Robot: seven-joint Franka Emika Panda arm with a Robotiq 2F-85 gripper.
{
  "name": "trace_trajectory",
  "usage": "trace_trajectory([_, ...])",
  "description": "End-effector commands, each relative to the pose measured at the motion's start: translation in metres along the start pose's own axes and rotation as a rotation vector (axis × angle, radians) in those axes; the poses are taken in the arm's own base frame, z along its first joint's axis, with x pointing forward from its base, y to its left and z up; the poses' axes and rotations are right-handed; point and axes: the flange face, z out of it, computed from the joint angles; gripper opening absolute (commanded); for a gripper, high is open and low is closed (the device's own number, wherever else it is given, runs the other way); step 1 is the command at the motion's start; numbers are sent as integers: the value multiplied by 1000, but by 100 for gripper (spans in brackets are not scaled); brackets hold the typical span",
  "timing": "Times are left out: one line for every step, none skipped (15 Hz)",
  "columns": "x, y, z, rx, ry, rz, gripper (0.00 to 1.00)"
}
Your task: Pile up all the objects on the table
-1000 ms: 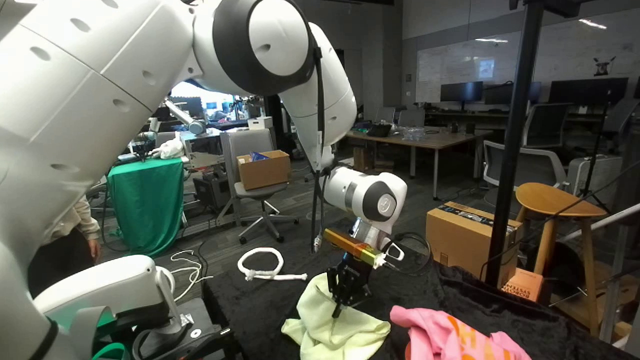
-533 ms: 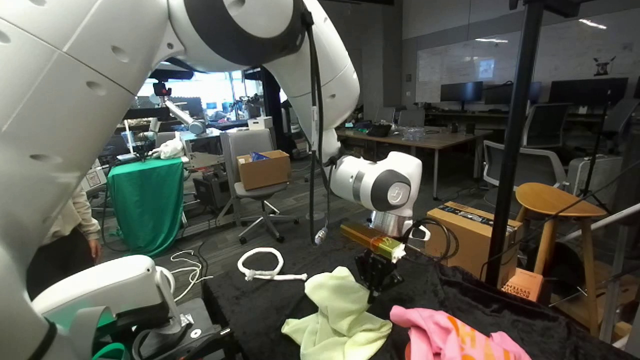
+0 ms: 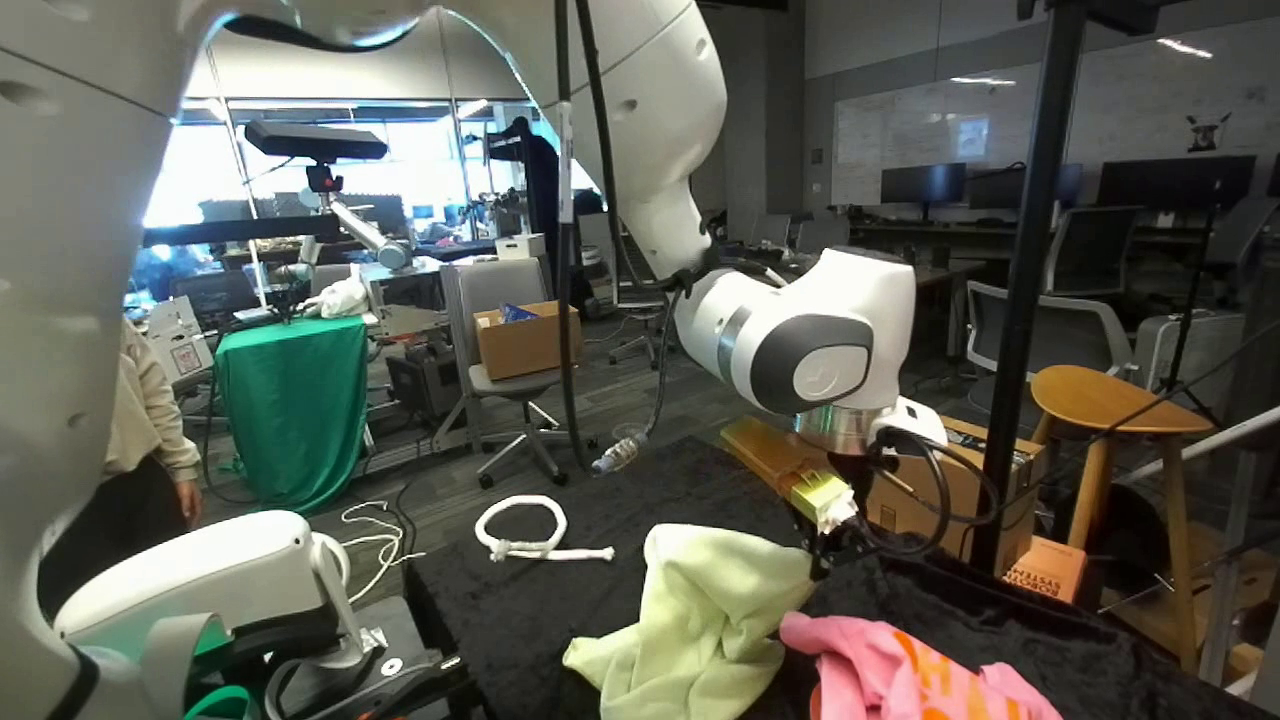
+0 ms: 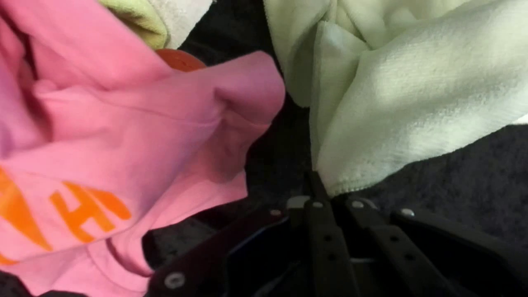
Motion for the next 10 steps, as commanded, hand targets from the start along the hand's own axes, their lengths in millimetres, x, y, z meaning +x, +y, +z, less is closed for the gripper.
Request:
trace_trajectory([-26,25,-40,49,127,89,4])
trace_trajectory([-31,32,-50,59,156,113,4])
trace_trajectory([-38,39,-59,70,186,135,4])
trace_trajectory([-42,44,-65,81,215,155,4])
trace_trajectory([-47,51,-76,98,242,175,4])
trace_trajectory([-53,57,-84,113,265,191,4])
trace_trajectory([-58,61,-93,128,286,205,4])
trace_trajectory([-62,67,-101,143,303,217,4])
trace_trajectory([-66,72,-110,153,316,227,4])
trace_trajectory([-70,77,-119,163,328,236,4])
